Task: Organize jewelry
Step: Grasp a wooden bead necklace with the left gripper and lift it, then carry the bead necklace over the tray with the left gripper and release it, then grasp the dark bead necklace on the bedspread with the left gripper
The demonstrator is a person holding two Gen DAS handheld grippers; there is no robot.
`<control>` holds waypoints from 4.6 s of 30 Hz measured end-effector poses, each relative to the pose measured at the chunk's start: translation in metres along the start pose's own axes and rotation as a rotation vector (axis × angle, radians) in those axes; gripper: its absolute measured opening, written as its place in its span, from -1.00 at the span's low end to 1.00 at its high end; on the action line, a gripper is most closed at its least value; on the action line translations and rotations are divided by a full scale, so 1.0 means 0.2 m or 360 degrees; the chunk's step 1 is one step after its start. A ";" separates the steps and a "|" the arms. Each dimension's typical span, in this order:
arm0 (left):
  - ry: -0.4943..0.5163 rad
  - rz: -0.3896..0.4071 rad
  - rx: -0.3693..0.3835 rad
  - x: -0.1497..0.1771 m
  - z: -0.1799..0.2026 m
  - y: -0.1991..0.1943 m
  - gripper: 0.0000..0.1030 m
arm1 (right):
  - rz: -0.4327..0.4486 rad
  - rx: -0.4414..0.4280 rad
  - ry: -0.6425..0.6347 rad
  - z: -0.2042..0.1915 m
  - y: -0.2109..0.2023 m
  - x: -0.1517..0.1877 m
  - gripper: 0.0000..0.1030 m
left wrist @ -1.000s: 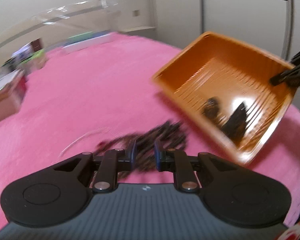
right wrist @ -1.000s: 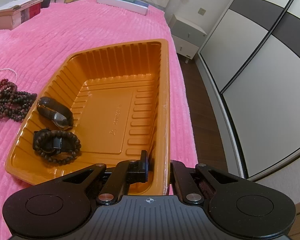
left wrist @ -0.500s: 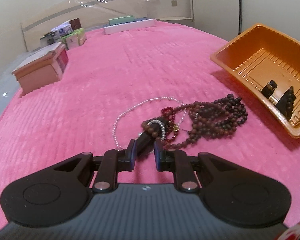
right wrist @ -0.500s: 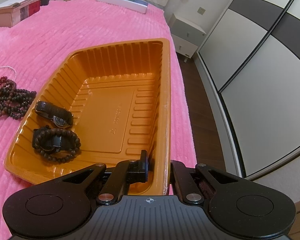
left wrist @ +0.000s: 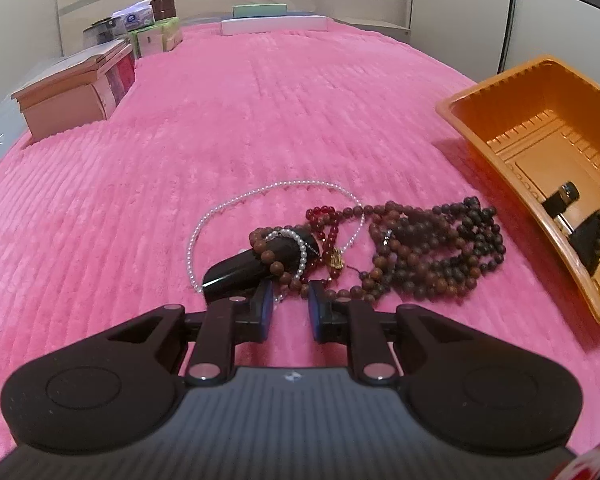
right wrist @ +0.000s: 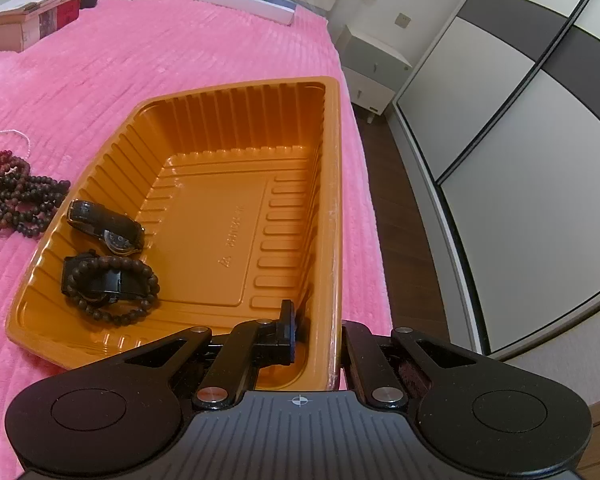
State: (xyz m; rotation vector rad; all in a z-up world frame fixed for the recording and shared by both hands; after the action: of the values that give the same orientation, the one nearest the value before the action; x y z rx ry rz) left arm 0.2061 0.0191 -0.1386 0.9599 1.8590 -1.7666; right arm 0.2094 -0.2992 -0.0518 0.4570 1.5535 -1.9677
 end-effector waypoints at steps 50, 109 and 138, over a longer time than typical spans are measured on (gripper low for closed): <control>-0.0091 0.0293 0.0180 -0.37 -0.20 -0.42 -0.89 | 0.0019 0.0028 -0.0019 0.00 0.00 -0.01 -0.87; 0.0432 0.0339 0.0748 -1.02 0.81 -0.27 -0.65 | 0.0051 -0.0003 0.0018 0.00 0.00 -0.03 -0.88; 0.0516 0.0140 0.0423 -0.16 0.26 -0.09 -0.56 | 0.0037 0.0021 -0.0003 -0.01 0.01 -0.01 -0.88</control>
State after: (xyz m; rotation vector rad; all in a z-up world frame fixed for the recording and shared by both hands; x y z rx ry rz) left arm 0.2075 -0.0369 -0.1098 1.4819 1.7558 -1.9284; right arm 0.2123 -0.2964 -0.0520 0.4760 1.5282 -1.9614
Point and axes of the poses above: each gripper's, at about its wrist camera, not at the fingertips, and y roughly the way its jaws point, z to its right, x to its underside, the point moved 9 cm from there along y, roughly the way its jaws point, and after that the axes turned 9 degrees about y, right-handed, at the moved point
